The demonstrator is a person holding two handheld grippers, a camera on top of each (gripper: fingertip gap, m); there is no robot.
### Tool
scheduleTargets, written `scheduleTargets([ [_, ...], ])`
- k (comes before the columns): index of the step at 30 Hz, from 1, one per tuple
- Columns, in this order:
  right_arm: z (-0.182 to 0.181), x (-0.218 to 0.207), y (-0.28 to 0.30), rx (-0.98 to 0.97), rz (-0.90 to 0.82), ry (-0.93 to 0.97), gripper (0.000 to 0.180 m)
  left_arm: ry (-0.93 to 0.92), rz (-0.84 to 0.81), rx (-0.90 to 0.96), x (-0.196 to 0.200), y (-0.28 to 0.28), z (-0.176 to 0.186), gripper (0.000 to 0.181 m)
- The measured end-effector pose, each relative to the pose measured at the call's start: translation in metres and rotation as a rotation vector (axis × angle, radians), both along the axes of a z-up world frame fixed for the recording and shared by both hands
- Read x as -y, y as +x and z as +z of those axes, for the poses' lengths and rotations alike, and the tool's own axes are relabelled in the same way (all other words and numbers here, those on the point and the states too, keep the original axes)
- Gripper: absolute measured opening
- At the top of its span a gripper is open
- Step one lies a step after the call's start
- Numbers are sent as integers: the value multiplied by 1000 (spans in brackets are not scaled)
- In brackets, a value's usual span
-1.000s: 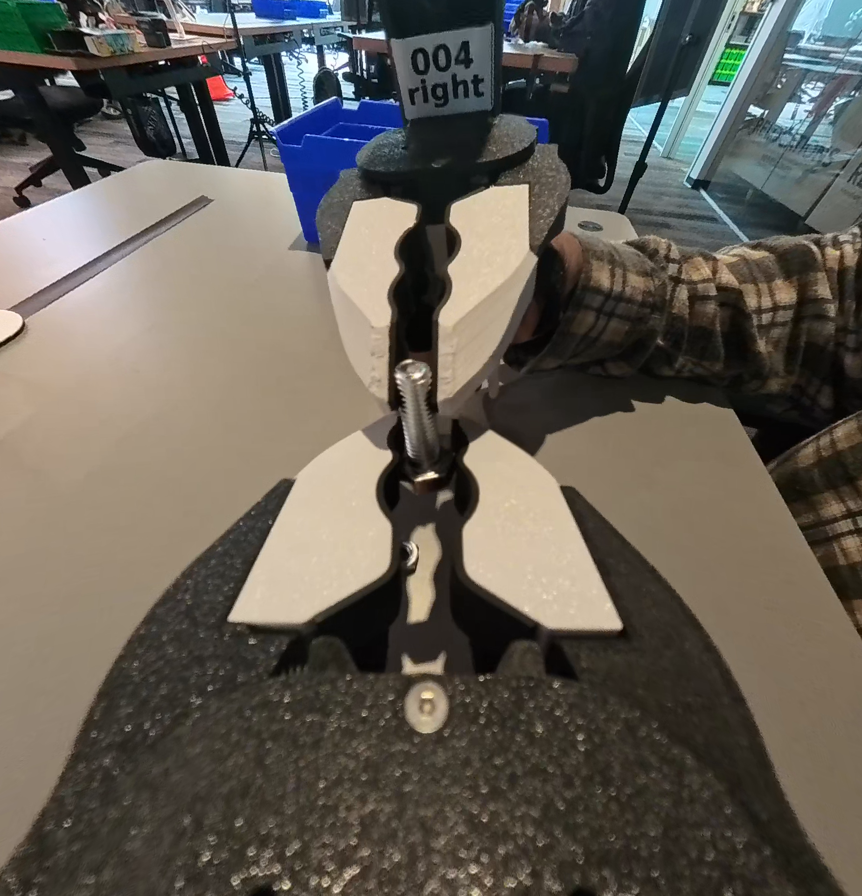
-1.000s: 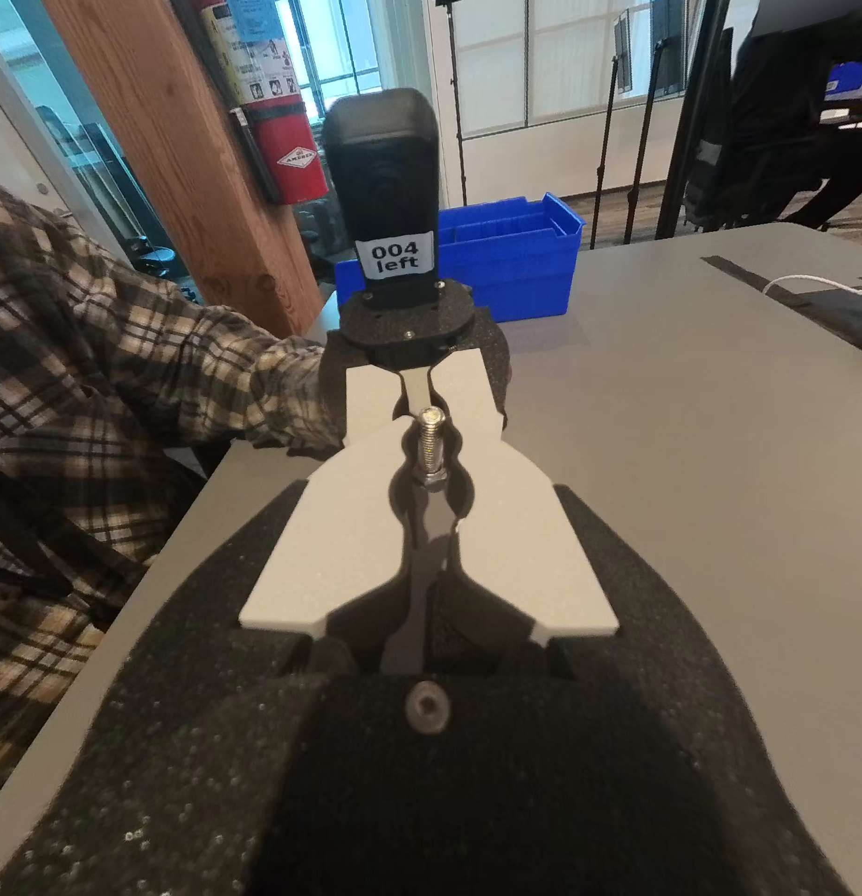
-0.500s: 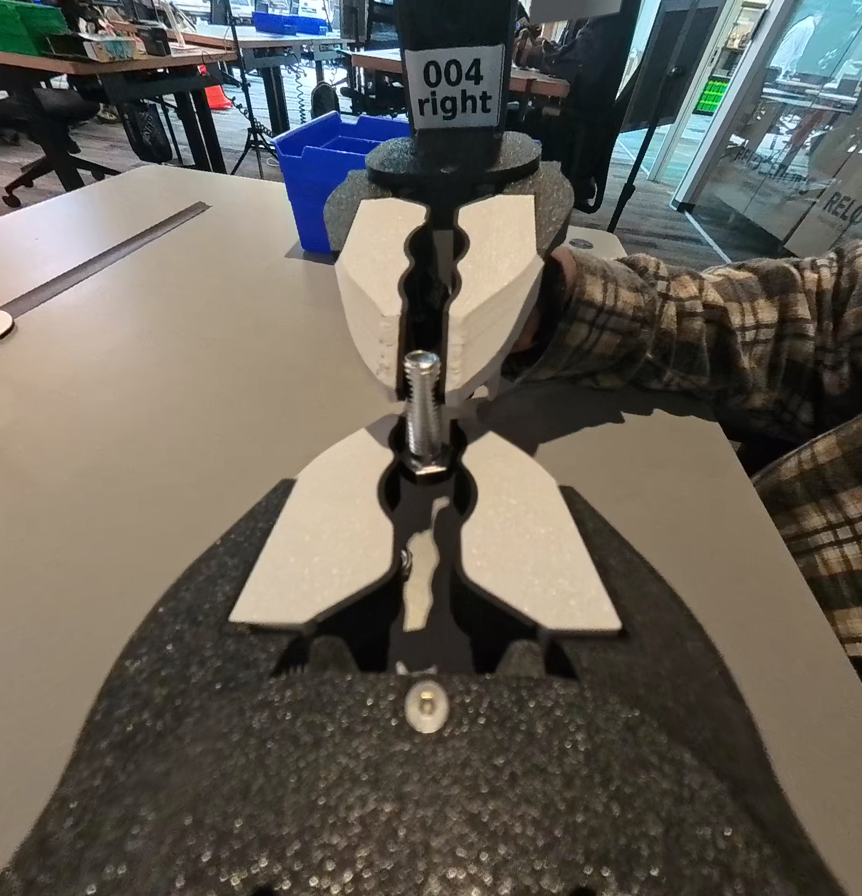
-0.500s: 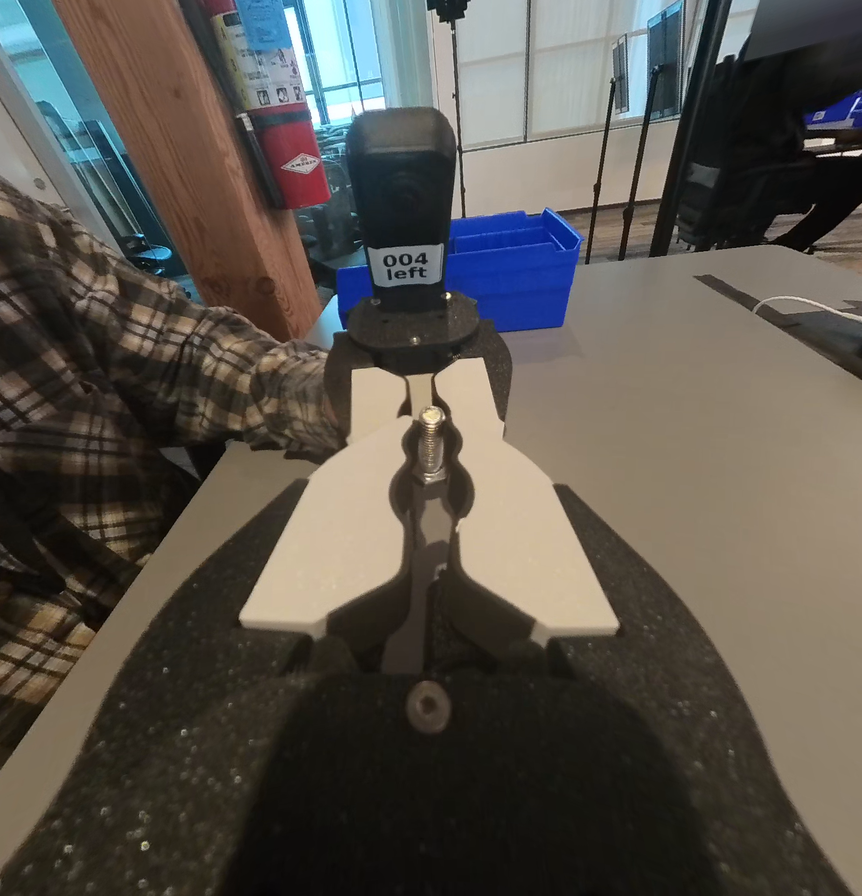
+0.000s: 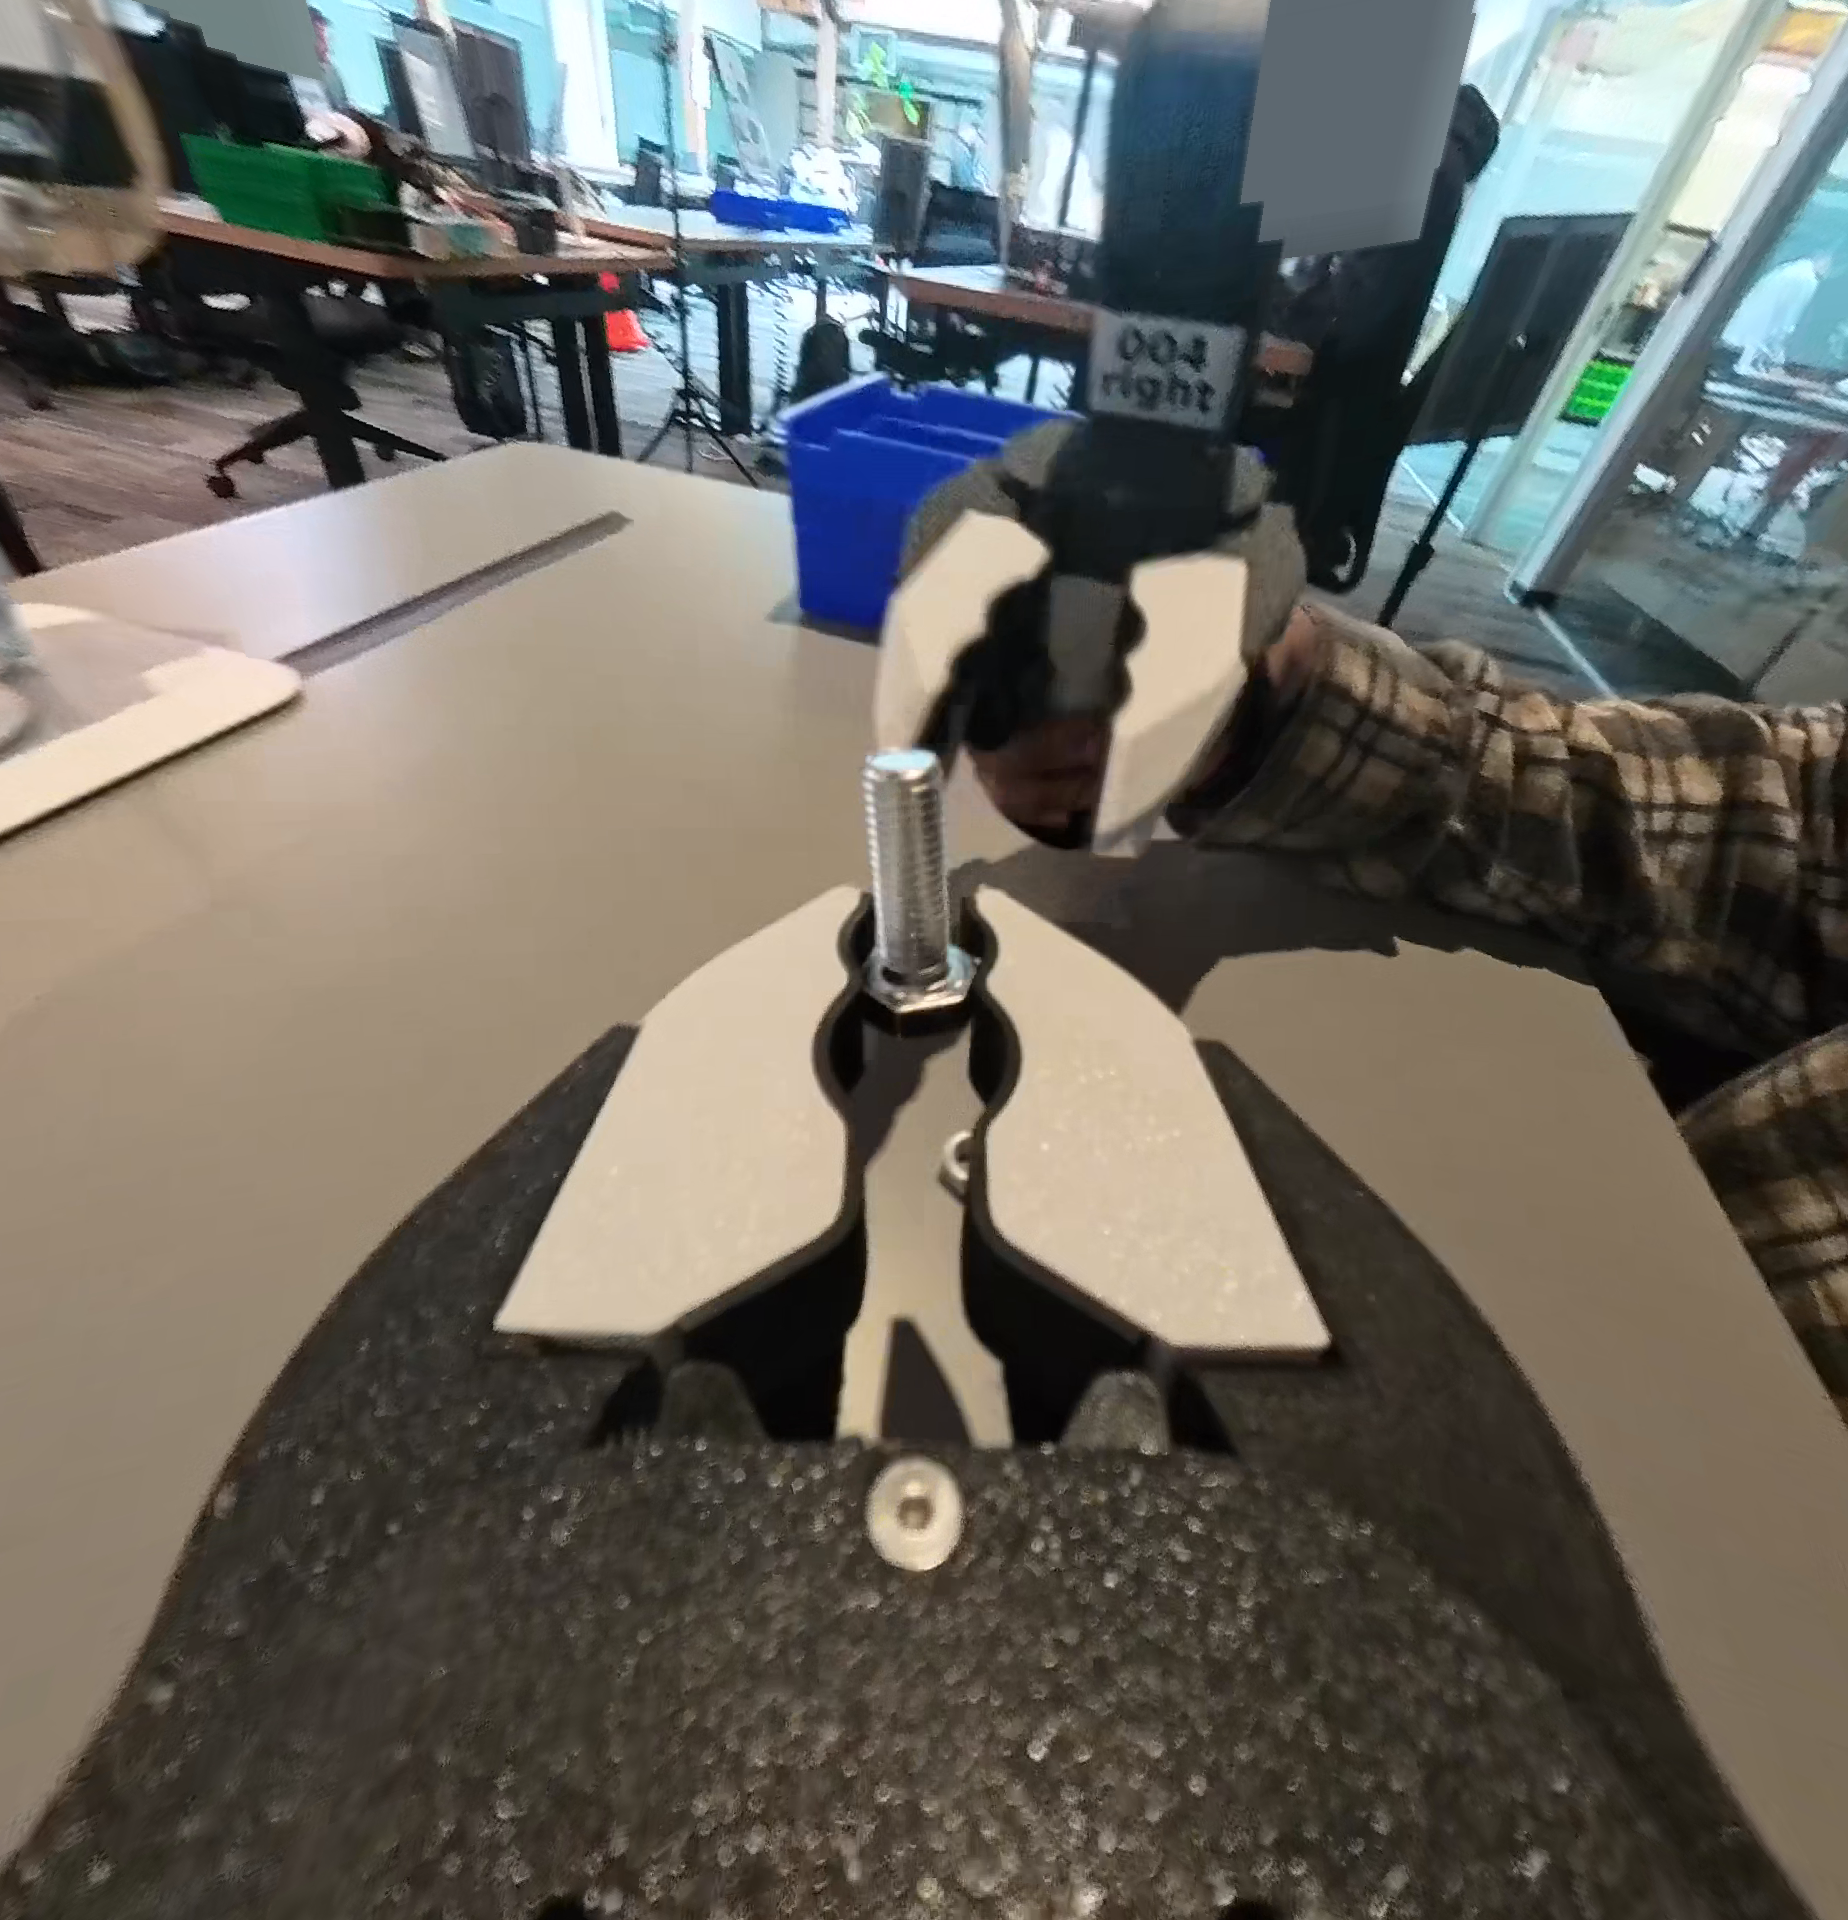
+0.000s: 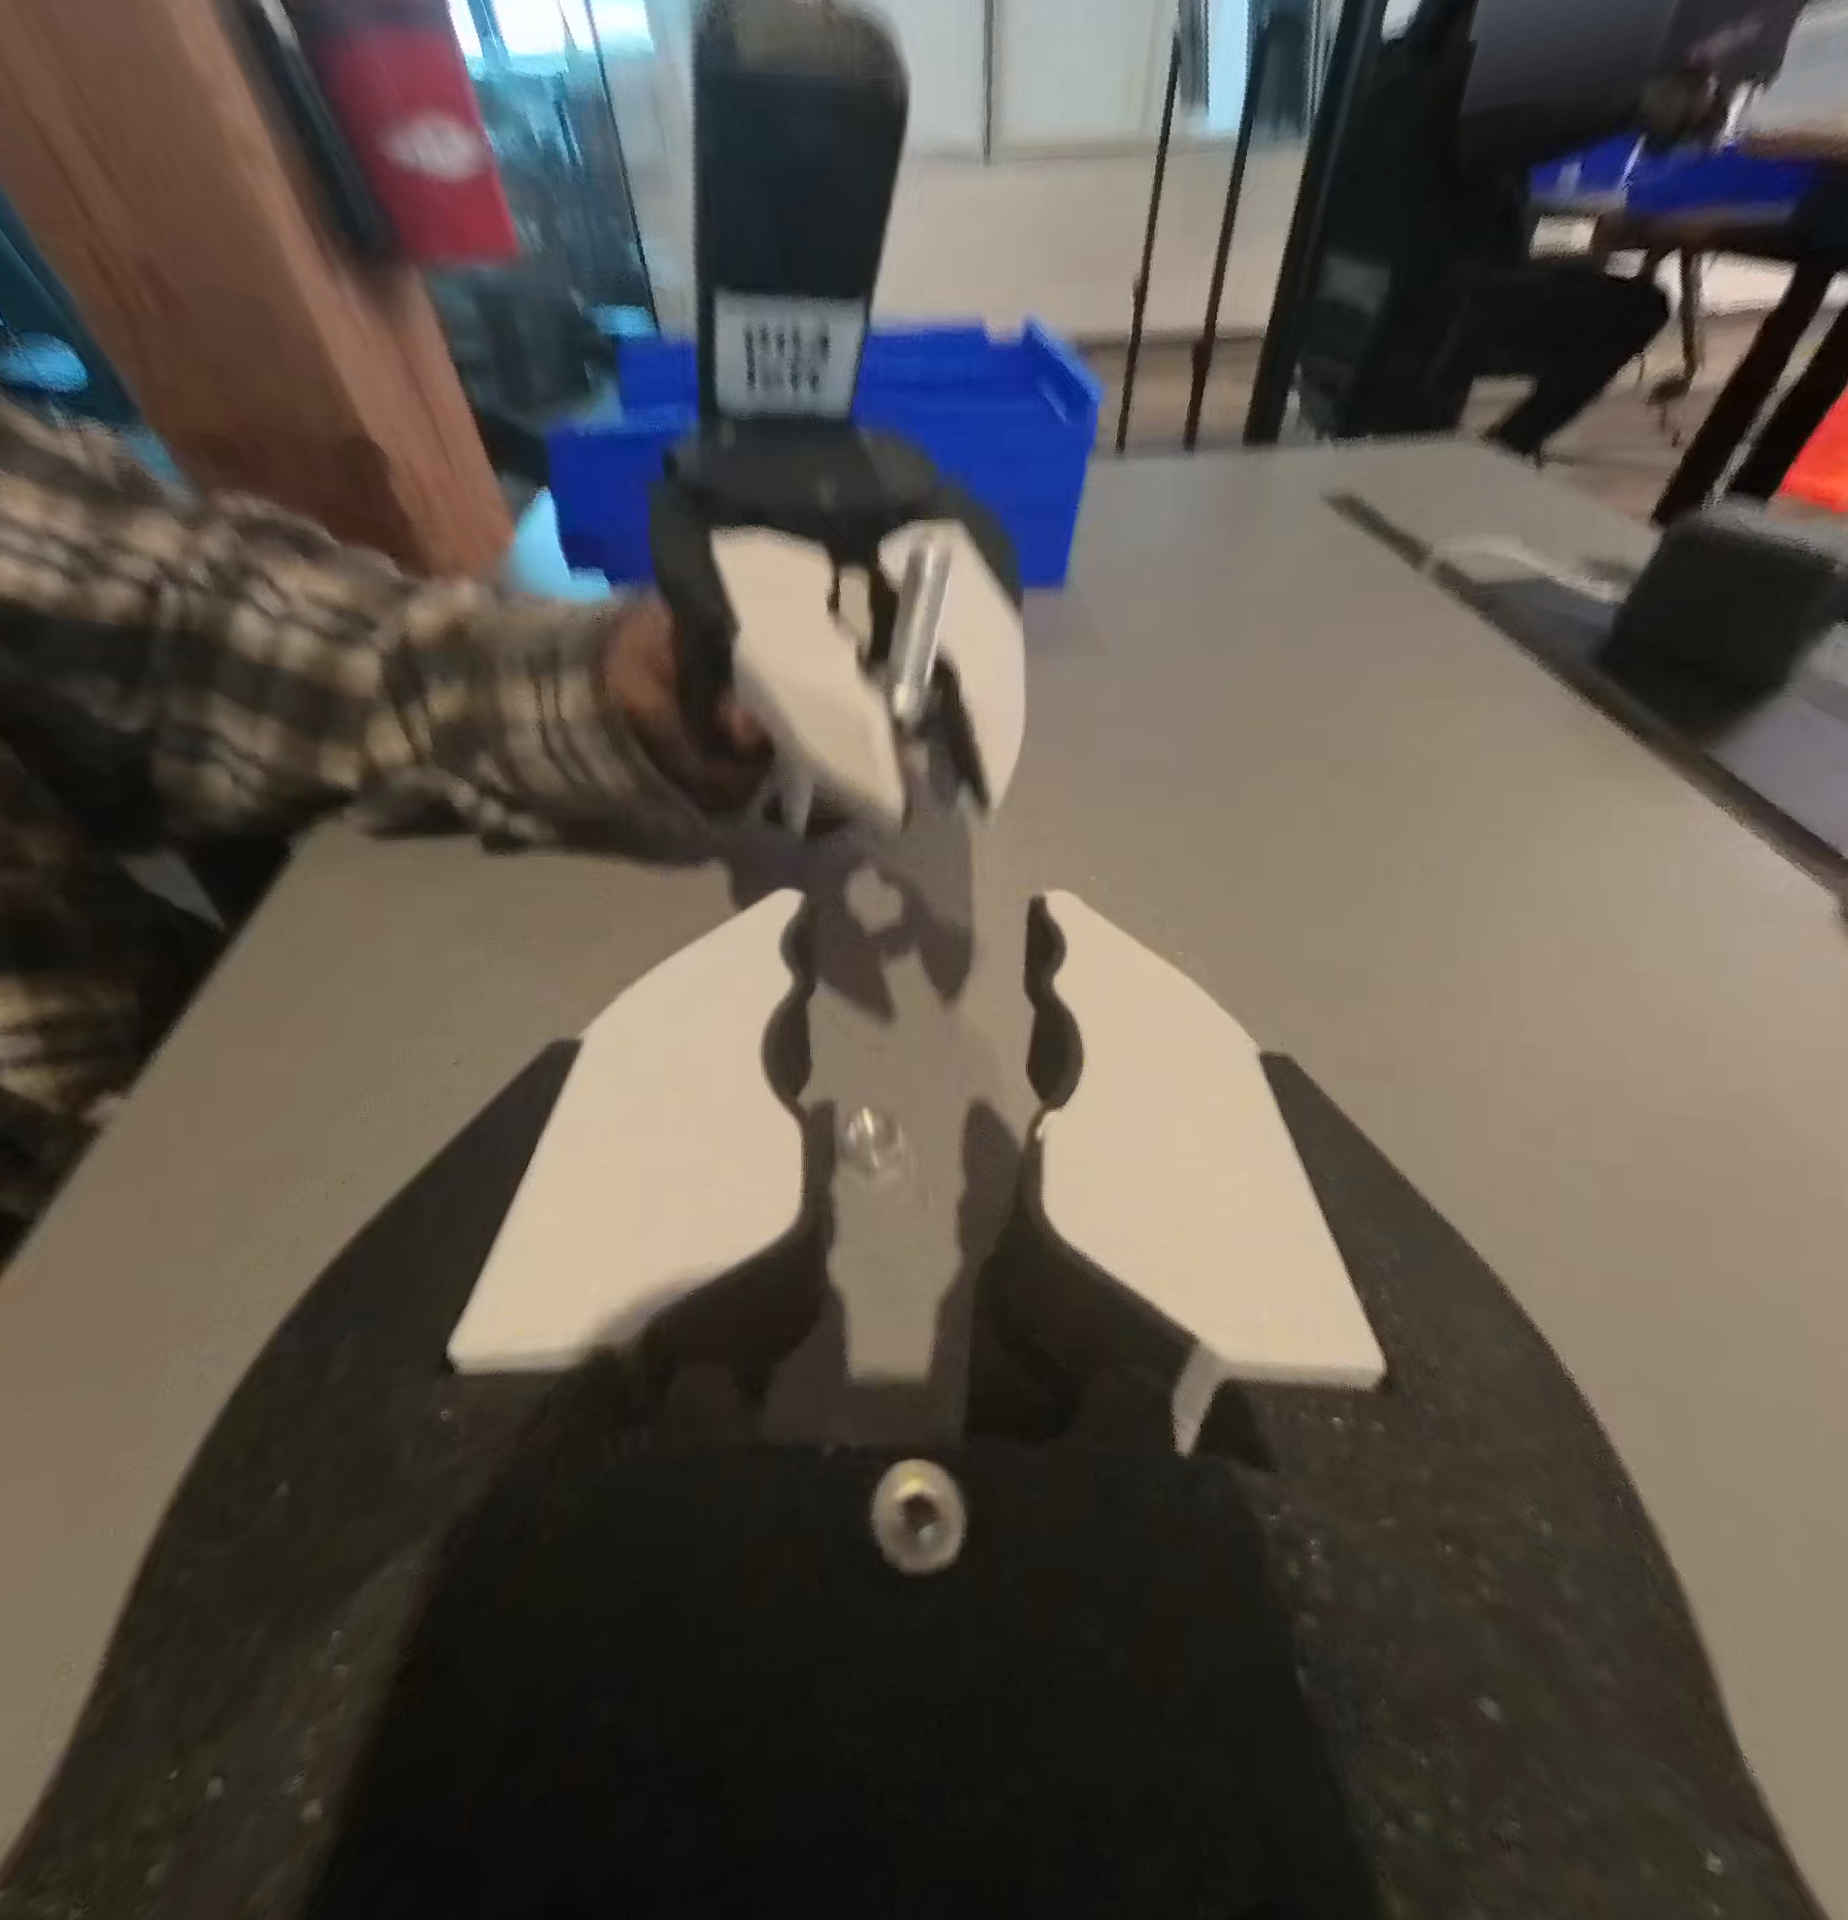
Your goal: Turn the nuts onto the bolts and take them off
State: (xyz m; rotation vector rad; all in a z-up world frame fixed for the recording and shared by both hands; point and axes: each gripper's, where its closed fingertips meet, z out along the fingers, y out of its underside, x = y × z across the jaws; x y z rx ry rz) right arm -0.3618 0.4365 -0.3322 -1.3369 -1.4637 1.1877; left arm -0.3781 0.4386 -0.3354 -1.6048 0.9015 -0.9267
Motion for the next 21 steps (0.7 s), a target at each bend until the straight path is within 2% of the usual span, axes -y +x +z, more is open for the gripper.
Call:
scheduleTargets([
  [5,-52,22,1,254,131,-9,45,6,81,46,-16,-33,0,15],
  [7,-64,24,-2,308,138,14,42,12,78,69,-16,-36,2,15],
  [12,-85,21,-7,423,116,41,32,33,56,108,-12,-31,9,15],
  [18,-104,16,-9,548,76,79,29,46,72,107,-12,-28,9,15],
  [21,-105,17,-12,549,77,106,23,40,90,120,-14,-31,9,15],
])
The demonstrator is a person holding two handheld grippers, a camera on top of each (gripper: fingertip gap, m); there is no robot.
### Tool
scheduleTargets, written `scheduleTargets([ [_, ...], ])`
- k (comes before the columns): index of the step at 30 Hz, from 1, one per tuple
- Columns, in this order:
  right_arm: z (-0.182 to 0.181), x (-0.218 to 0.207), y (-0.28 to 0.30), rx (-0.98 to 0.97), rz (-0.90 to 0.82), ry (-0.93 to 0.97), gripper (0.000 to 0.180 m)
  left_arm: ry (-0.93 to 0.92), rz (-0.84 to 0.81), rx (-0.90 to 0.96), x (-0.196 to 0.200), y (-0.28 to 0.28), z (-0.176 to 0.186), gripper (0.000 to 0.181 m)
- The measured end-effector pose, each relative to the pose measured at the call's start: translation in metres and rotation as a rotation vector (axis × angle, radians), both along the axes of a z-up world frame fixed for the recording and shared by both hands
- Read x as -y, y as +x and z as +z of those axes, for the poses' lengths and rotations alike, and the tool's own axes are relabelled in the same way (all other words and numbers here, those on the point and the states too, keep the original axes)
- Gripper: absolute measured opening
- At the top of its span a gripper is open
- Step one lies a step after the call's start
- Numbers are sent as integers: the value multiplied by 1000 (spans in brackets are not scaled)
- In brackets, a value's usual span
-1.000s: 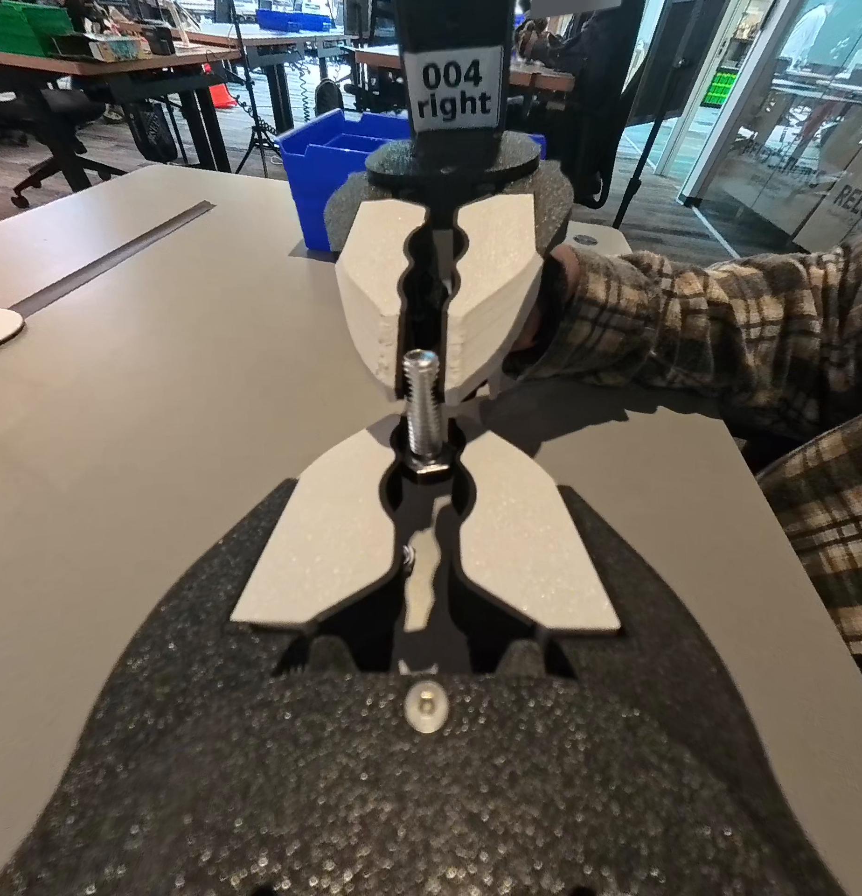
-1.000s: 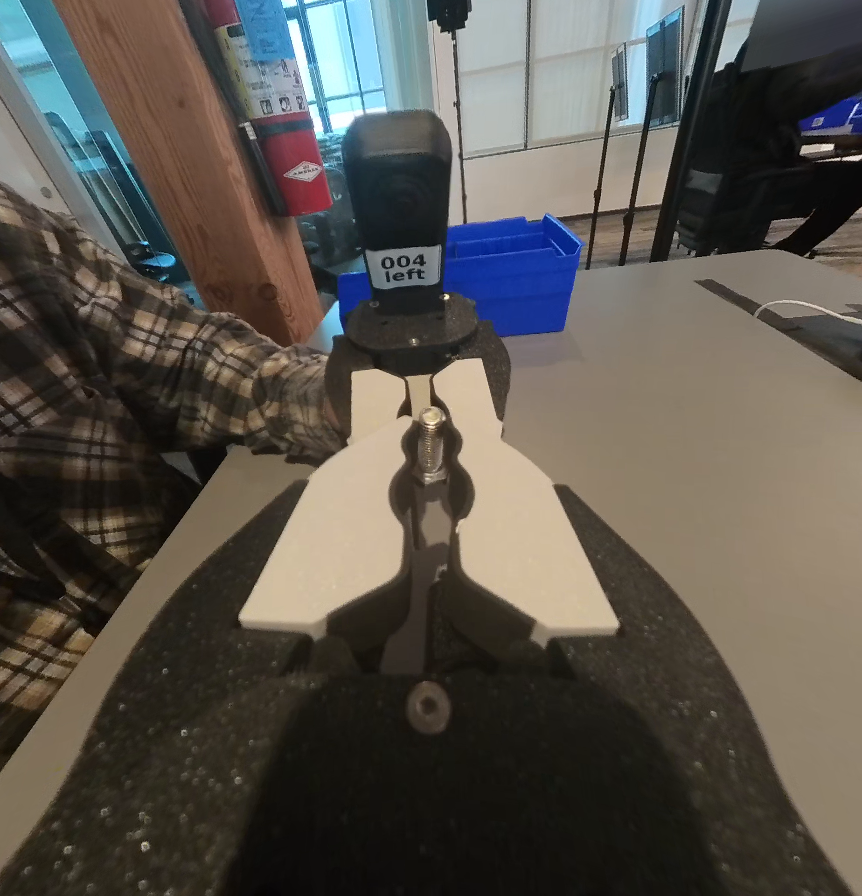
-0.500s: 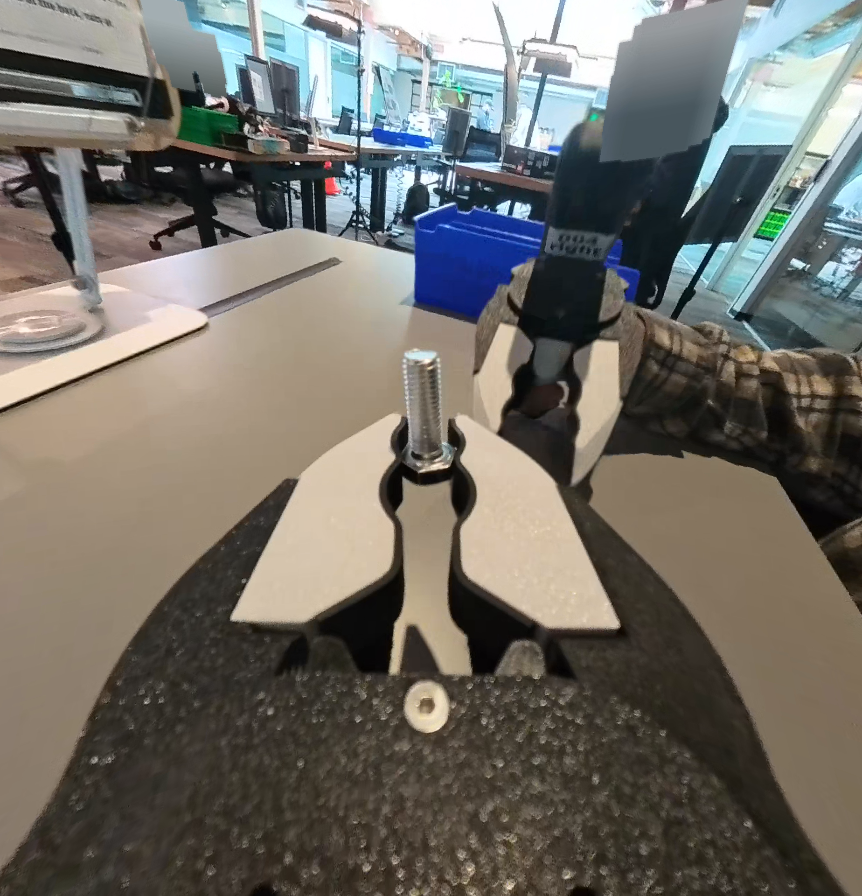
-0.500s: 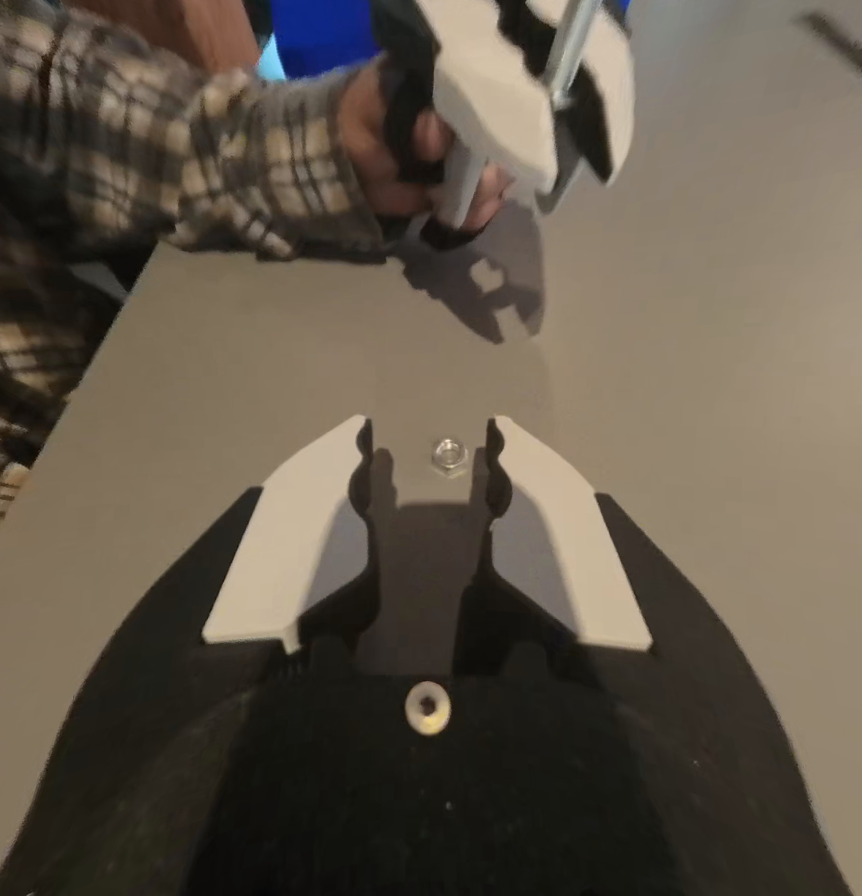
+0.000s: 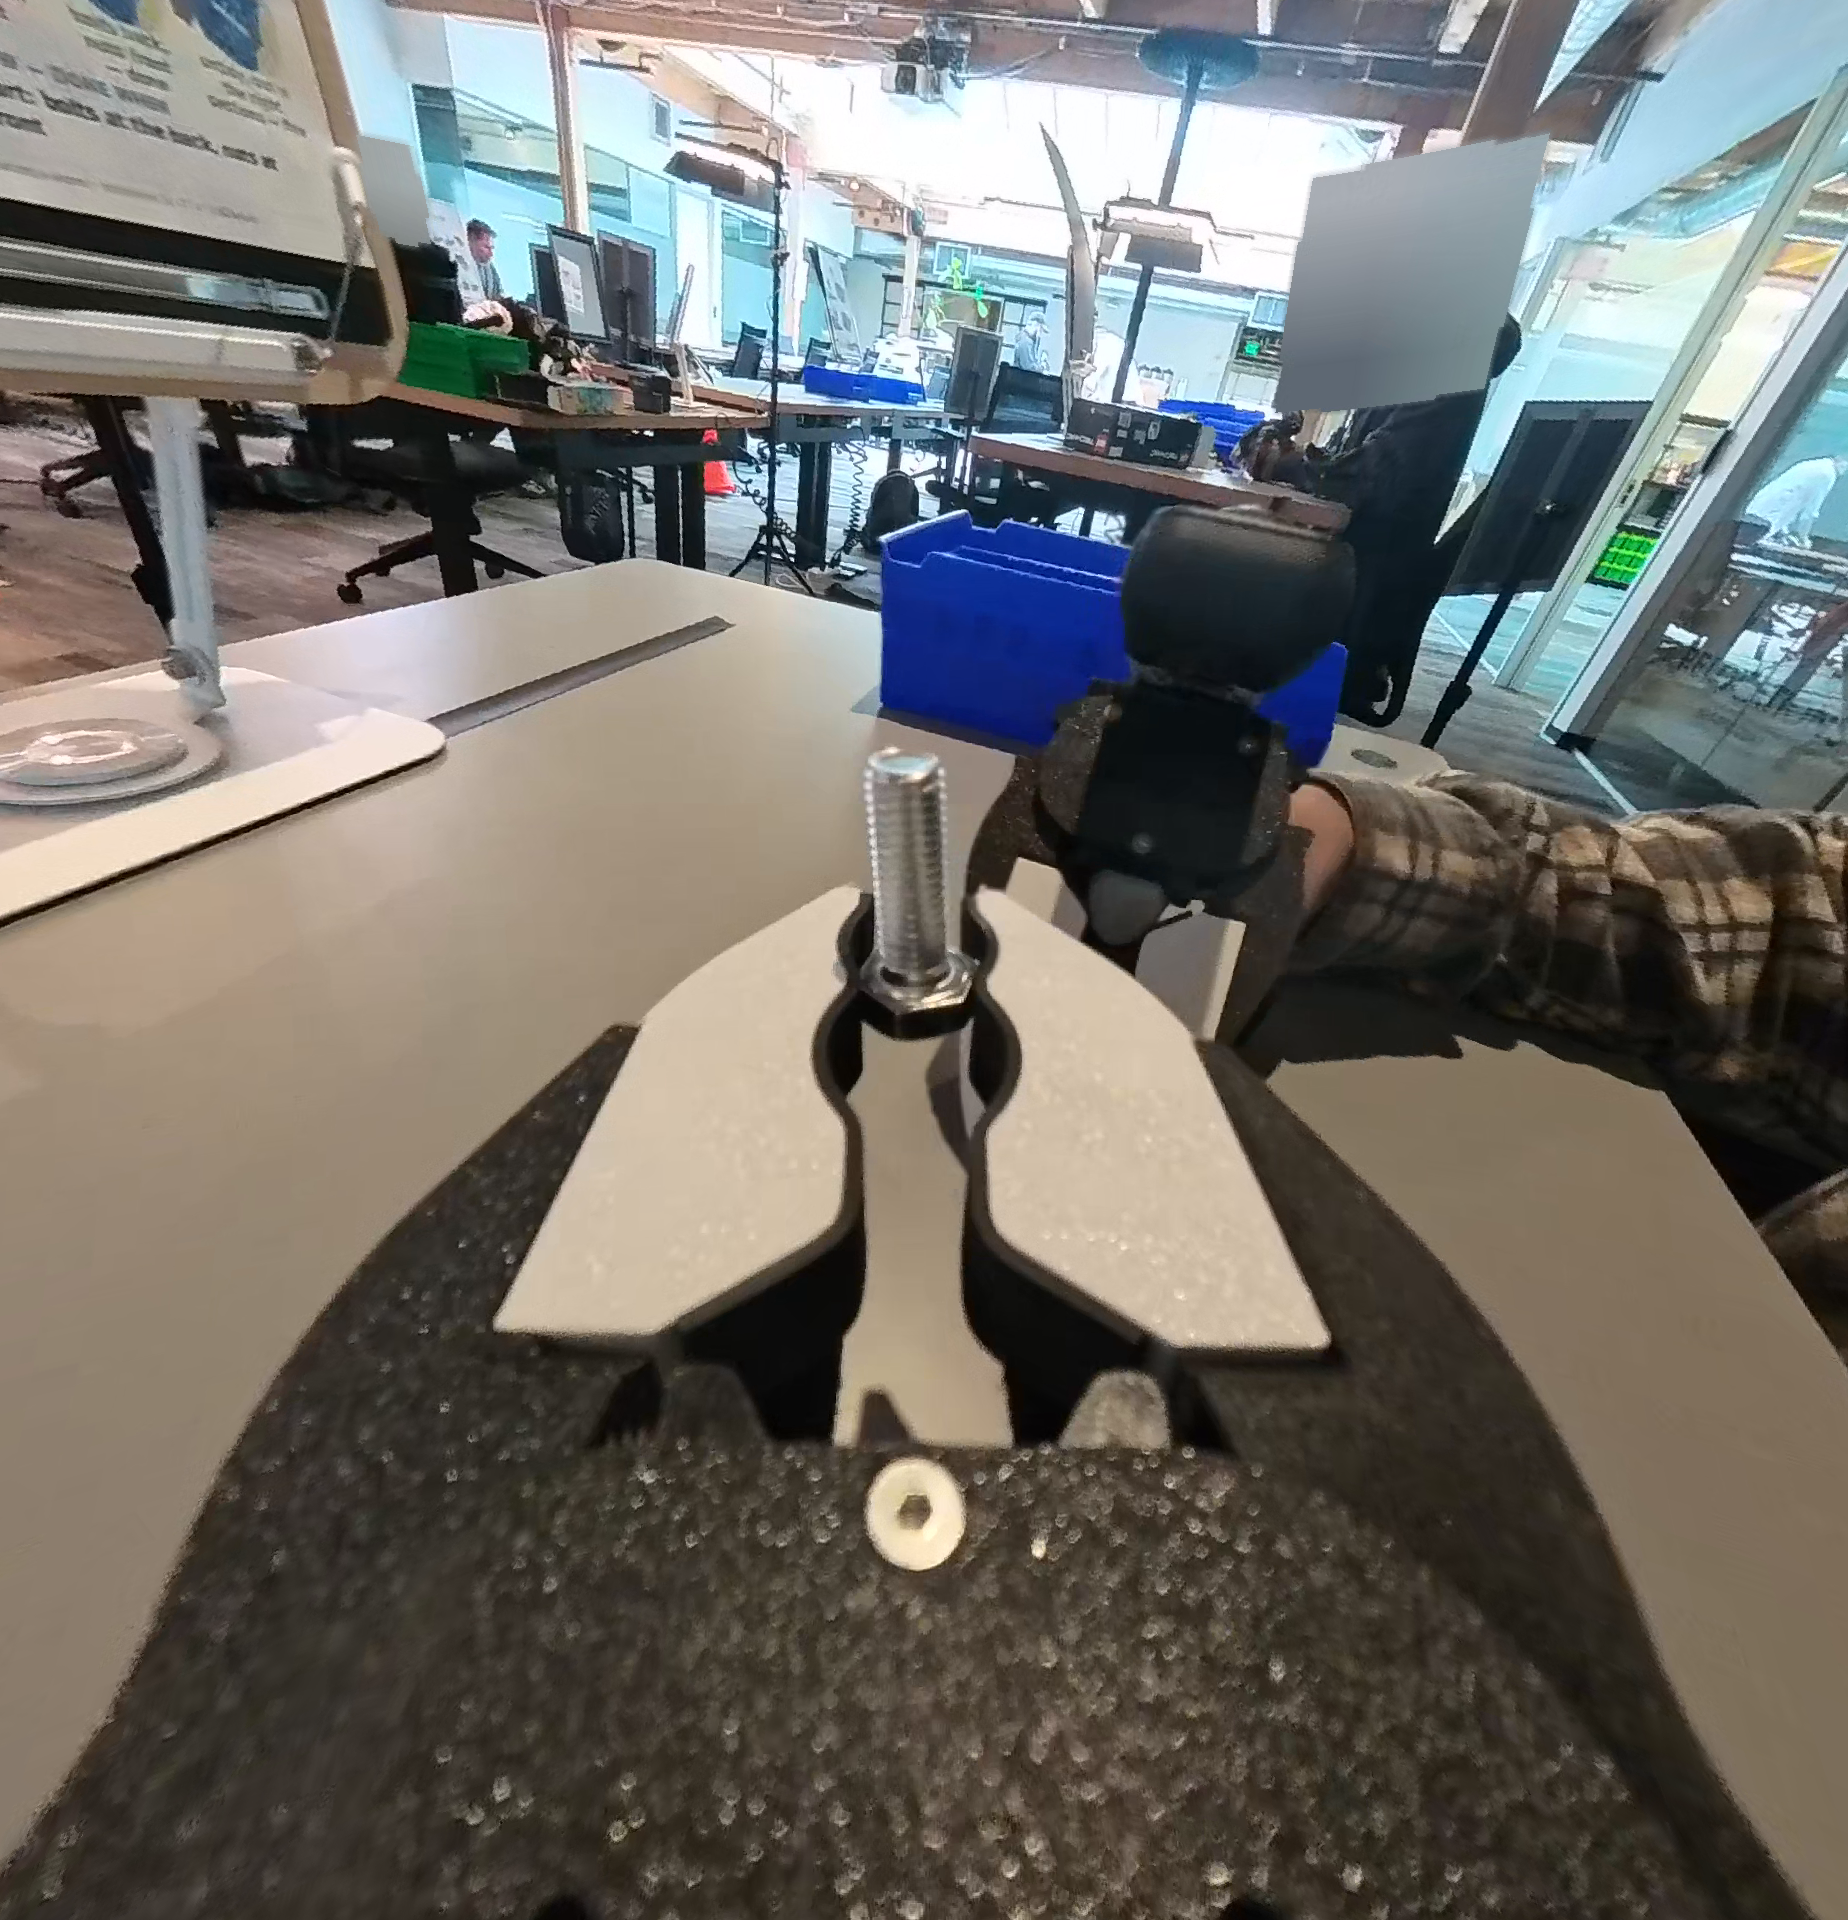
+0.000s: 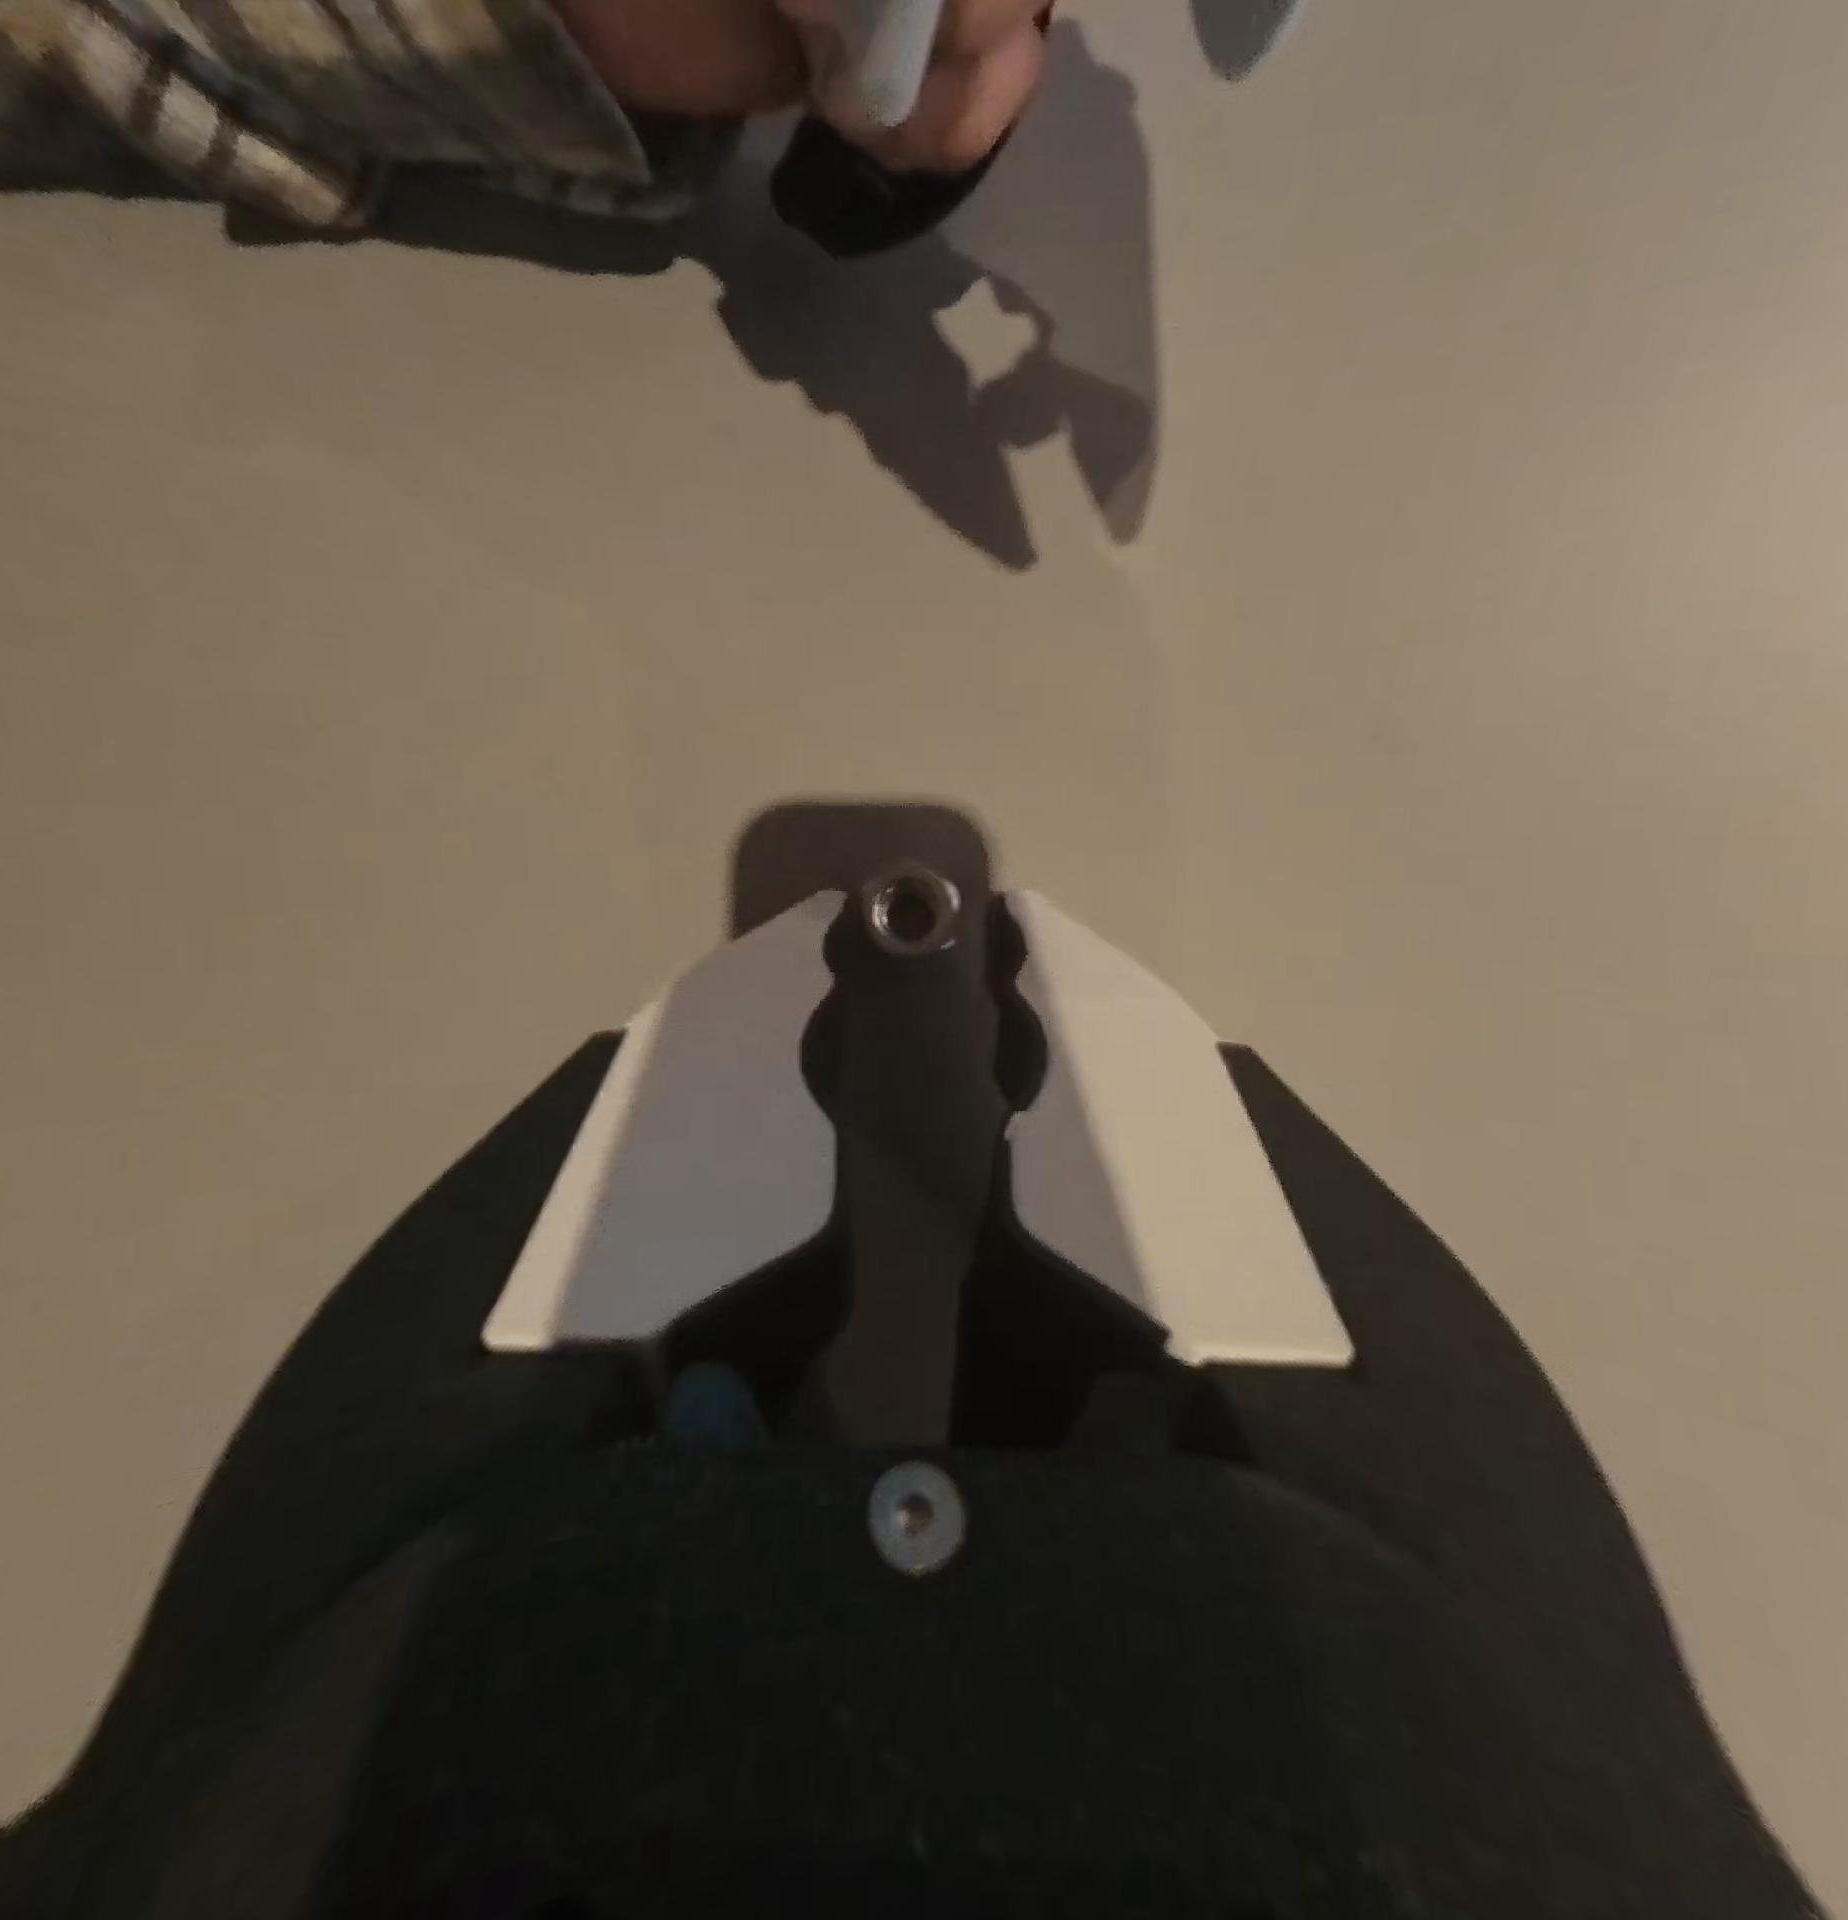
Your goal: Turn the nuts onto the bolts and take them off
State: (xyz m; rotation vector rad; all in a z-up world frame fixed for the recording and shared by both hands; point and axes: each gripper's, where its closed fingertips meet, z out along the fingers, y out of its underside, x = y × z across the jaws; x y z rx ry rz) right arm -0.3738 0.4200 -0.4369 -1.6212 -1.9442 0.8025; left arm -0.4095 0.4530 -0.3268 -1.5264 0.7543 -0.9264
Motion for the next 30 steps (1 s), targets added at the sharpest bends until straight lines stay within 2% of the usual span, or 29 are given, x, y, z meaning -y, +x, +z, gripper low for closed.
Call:
scheduleTargets([
  [1,0,0,0,-1,2,3,17,-2,5,4,-1,-1,0,15],
  [14,10,2,-1,-63,-19,8,17,8,20,-39,-2,1,-9,15],
  [17,33,-5,7,-115,-58,9,16,21,14,-51,1,3,-11,15],
  [21,93,-16,19,-205,-85,57,17,49,-4,-85,6,10,-13,15],
  [24,135,-12,13,-245,-45,110,16,69,-25,-102,11,18,-13,15],
  [30,161,6,-18,-205,69,164,16,110,-33,-154,19,28,-10,15],
])
